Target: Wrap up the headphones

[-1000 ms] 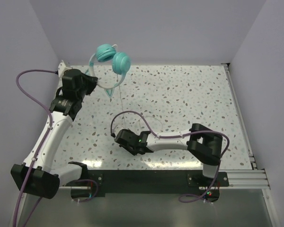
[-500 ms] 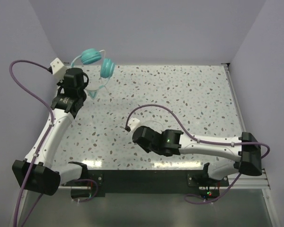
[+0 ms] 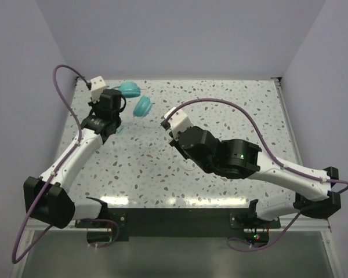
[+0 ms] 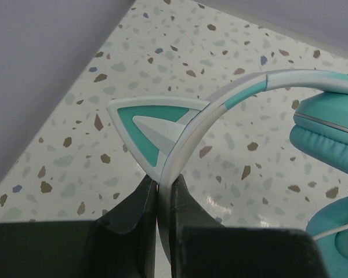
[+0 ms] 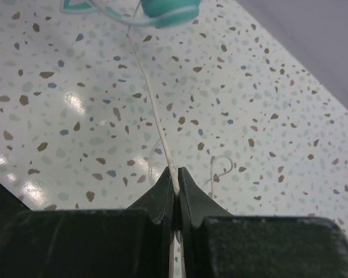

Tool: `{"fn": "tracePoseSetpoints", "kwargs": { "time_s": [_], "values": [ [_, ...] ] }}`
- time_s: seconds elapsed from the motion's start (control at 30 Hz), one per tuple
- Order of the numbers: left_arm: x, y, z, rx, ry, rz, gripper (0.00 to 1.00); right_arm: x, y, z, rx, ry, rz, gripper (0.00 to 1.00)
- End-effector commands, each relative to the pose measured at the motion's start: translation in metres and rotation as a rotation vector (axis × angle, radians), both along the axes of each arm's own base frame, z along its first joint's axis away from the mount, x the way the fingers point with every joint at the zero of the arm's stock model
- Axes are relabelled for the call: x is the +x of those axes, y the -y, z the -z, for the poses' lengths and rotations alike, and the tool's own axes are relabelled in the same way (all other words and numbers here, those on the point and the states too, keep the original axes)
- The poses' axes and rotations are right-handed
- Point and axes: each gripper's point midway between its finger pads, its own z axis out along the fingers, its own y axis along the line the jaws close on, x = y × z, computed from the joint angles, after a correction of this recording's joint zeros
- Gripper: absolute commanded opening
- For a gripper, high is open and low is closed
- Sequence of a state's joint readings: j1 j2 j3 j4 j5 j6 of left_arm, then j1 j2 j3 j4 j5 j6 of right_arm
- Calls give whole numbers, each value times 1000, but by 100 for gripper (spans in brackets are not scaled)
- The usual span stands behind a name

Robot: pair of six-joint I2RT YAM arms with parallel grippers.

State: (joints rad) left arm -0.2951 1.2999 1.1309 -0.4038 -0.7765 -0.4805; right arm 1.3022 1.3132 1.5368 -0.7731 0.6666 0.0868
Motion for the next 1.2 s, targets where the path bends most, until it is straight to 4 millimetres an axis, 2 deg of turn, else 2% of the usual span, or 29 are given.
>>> {"fn": "tracePoseSetpoints", "kwargs": {
  "time_s": [0.0,0.1,0.13,0.3,0.43,0.5,0.53,0.63,0.7,0.77,1.0,1.17],
  "values": [
    [11,43,-16,4,72,146,0,23,6,-48,-41,141,24,0],
    [4,78,-4,-14,23,286,0,49,10,-64,22,132,44,0],
    [-2,96,-4,-15,26,349,0,64,13,-64,52,104,36,0],
    [-30,139,4,-16,3,525,0,100,13,-53,65,67,34,0],
    [-58,168,-11,-19,30,685,0,122,22,-42,52,50,77,0],
    [-71,177,-16,-19,32,746,0,127,20,-37,58,34,67,0],
    [-81,188,-17,-7,28,797,0,130,22,-37,59,29,74,0],
    [-101,192,-20,24,24,824,0,137,27,-33,58,24,90,0],
    [-109,184,-21,37,32,817,0,141,32,-31,63,19,109,0],
    [-116,180,-15,47,21,830,0,144,38,-30,74,16,124,0],
    [-131,172,-20,26,64,856,0,158,54,-21,96,-12,159,0],
    [-138,180,-17,33,64,916,0,162,41,-8,119,-56,108,0]
  ]
}}
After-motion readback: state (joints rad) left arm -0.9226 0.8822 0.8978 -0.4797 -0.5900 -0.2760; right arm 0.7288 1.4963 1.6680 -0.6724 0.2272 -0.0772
